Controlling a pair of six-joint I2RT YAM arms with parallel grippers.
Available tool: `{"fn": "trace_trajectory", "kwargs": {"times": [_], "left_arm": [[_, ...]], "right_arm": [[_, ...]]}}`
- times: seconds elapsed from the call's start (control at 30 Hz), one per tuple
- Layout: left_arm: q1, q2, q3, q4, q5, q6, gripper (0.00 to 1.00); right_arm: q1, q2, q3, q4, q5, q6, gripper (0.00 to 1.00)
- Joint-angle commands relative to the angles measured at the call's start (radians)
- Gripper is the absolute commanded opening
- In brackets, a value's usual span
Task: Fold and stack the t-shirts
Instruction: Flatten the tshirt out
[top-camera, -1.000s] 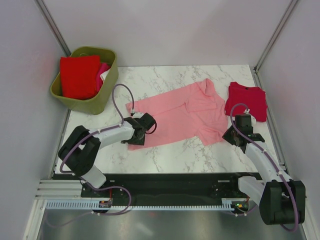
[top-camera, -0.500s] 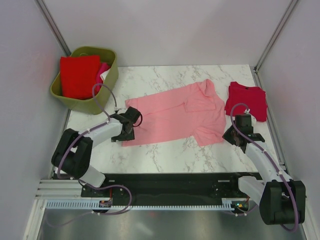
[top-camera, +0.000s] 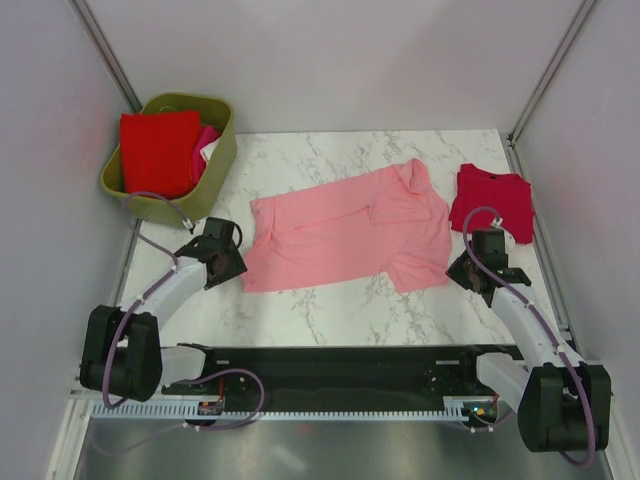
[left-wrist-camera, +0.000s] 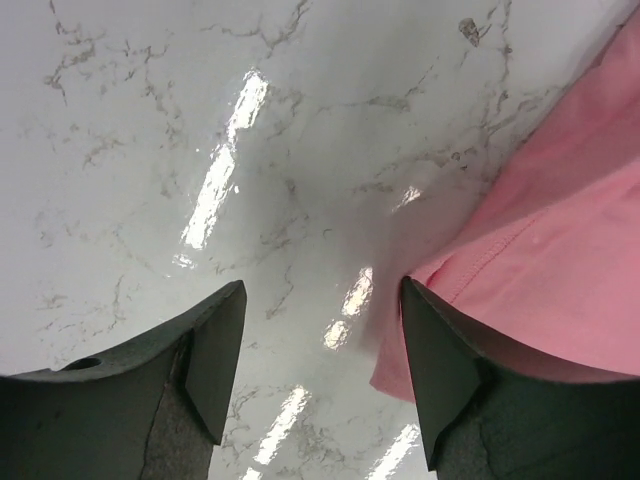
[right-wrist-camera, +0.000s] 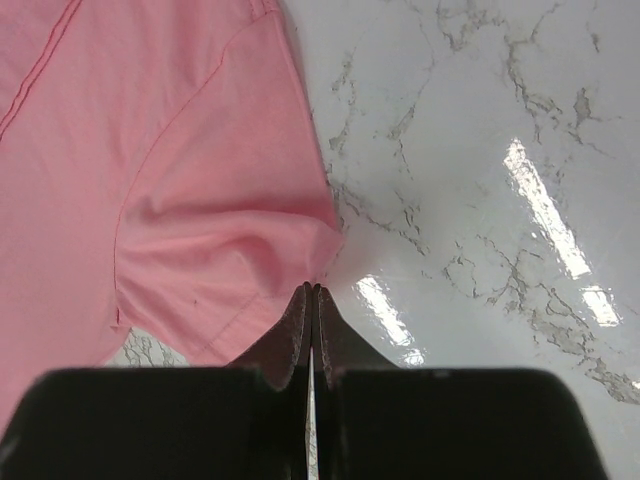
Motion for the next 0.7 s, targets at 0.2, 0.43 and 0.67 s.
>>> {"fn": "trace_trajectory", "kwargs": {"times": [0.2,0.43,0.67], "left_arm": [[0.021,-0.262,-0.103,0.116,0.136,0.020,0.68],[-0.199,-0.198,-0.048,0.055,0.056,0.037,0.70],[-0.234,0.049,0.079,-0.001,-0.062,0.057,0.70]], "right_arm": [[-0.004,0.003,0.019,0.005,-0.006,0.001,0.00],[-0.004,0.006,0.021,0.007,-0.008,0.000,0.00],[-0.006,0.012,0.019,0.010,-0.020,0.000,0.00]]}}
